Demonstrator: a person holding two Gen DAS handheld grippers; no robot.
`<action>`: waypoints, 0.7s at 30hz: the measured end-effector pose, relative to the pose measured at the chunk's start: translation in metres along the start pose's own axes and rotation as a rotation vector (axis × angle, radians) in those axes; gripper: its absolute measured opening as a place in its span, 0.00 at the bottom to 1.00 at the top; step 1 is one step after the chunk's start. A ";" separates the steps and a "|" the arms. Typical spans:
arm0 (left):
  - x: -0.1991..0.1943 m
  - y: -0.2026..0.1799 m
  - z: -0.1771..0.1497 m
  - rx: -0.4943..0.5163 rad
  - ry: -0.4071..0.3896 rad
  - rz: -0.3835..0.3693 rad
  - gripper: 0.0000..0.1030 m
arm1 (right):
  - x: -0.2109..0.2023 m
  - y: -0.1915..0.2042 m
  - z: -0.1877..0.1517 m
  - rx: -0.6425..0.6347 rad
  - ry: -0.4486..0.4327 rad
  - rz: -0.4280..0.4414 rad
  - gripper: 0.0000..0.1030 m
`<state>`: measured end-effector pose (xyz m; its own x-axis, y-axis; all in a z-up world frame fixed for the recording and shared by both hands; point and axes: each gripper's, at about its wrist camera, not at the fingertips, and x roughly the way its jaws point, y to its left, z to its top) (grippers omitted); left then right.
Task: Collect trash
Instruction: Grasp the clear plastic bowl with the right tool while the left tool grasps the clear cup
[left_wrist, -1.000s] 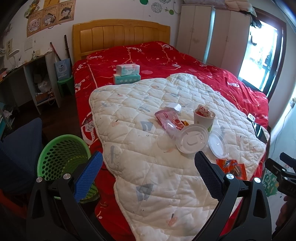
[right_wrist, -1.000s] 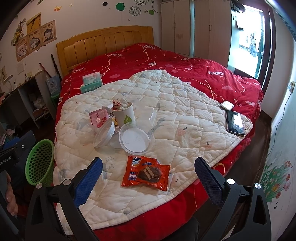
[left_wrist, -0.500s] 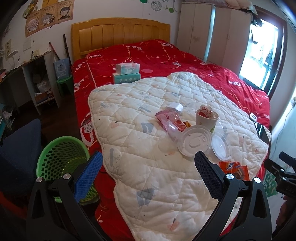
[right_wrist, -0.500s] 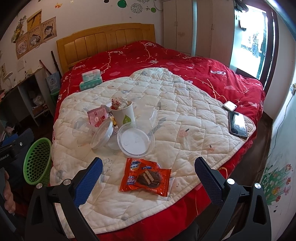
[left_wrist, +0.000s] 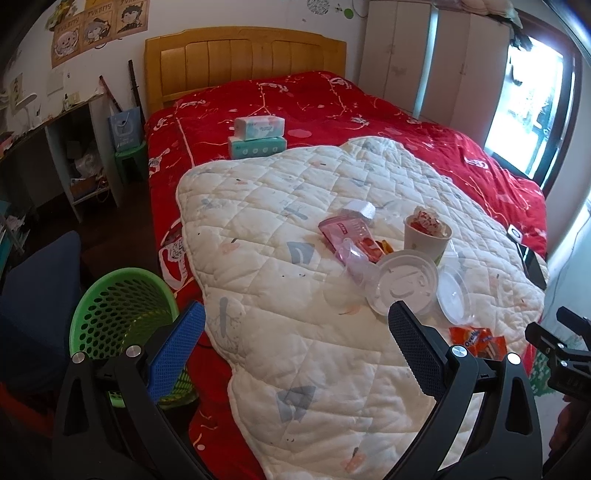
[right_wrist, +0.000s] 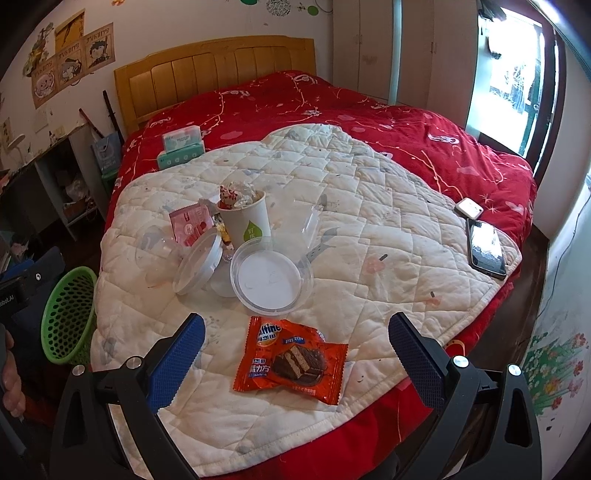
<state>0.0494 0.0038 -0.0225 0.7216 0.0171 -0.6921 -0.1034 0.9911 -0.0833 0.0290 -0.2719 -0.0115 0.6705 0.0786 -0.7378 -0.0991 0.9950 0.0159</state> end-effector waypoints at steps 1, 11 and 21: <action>0.002 0.001 0.001 -0.001 0.003 0.002 0.95 | 0.002 0.000 0.001 -0.001 0.002 0.000 0.93; 0.022 0.004 0.005 -0.006 0.029 0.006 0.95 | 0.034 0.004 0.011 -0.050 0.039 0.038 0.93; 0.037 0.004 0.006 0.003 0.051 -0.002 0.95 | 0.077 0.004 0.019 -0.086 0.114 0.137 0.93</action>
<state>0.0802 0.0094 -0.0438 0.6864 0.0081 -0.7272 -0.0999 0.9915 -0.0833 0.0941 -0.2609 -0.0558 0.5593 0.2003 -0.8044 -0.2494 0.9661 0.0672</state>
